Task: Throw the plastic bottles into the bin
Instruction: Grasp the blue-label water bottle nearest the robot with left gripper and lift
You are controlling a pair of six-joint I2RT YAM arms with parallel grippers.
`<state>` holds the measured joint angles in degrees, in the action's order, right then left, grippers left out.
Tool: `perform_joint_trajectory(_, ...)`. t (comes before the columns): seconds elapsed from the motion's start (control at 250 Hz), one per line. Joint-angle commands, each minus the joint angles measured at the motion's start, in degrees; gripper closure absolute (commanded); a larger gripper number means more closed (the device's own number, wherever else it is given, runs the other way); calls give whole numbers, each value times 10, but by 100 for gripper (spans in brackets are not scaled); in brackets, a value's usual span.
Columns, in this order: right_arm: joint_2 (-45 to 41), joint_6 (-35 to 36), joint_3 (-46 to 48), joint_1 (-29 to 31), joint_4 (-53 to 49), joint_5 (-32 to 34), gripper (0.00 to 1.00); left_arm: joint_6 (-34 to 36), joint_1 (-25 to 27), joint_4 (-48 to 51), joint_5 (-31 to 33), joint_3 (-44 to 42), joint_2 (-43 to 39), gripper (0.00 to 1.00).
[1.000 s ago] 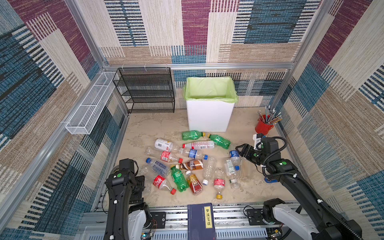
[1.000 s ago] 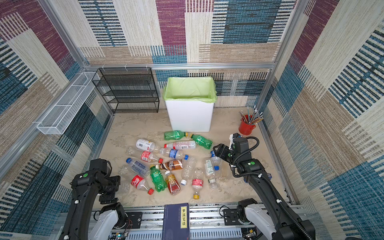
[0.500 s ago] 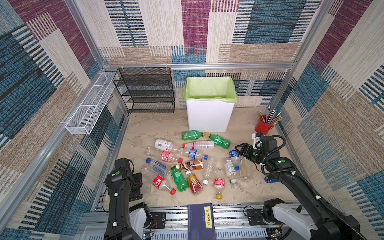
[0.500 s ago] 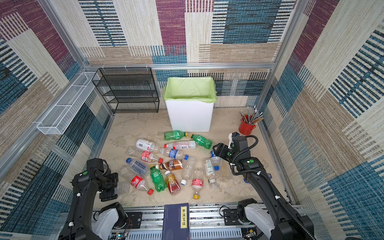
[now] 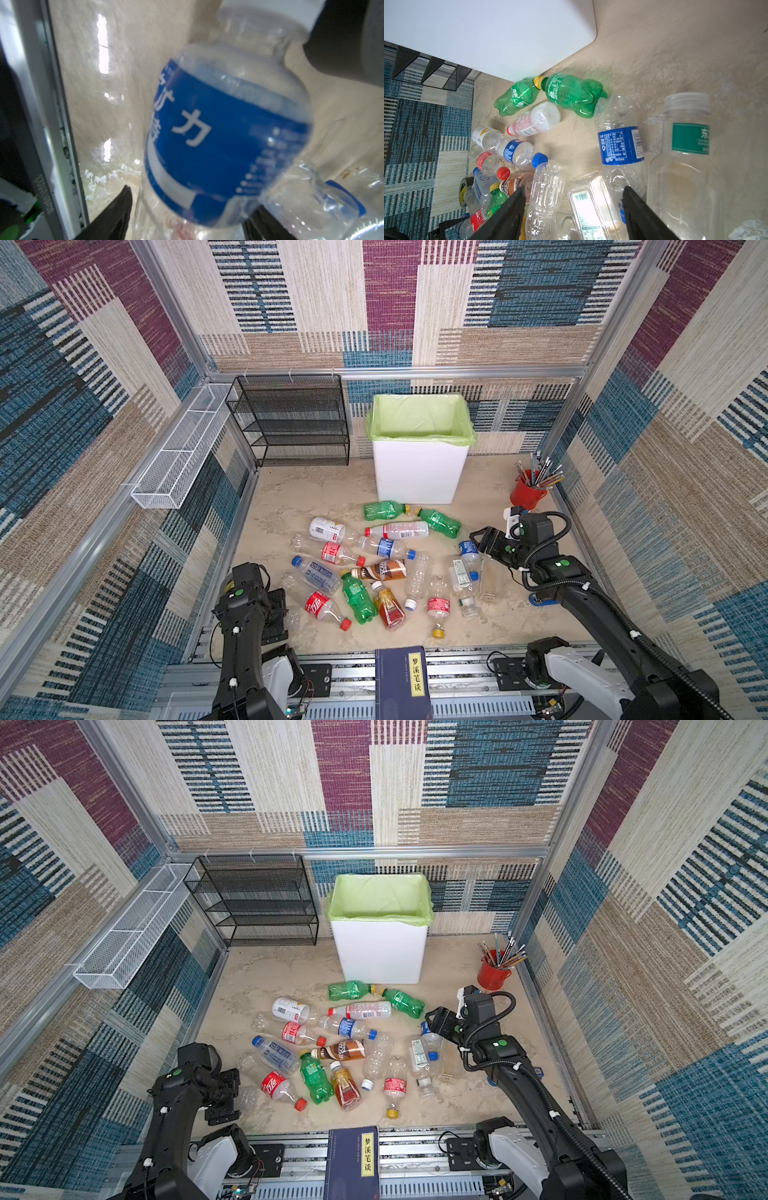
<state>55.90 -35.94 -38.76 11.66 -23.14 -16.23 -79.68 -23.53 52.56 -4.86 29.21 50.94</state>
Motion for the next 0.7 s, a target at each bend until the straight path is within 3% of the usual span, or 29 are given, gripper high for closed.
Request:
perform_joint_trajectory(0.0, -2, 3, 4, 1, 19, 3, 25, 5, -2, -17, 6, -4, 4, 26)
perform_joint_trajectory(0.296, -5, 2, 6, 1, 28, 6, 25, 21, -5, 24, -14, 18, -4, 40)
perform_joint_trajectory(0.696, 22, 8, -8, 1, 55, -4, 25, 55, -4, 114, -111, 107, -55, 44)
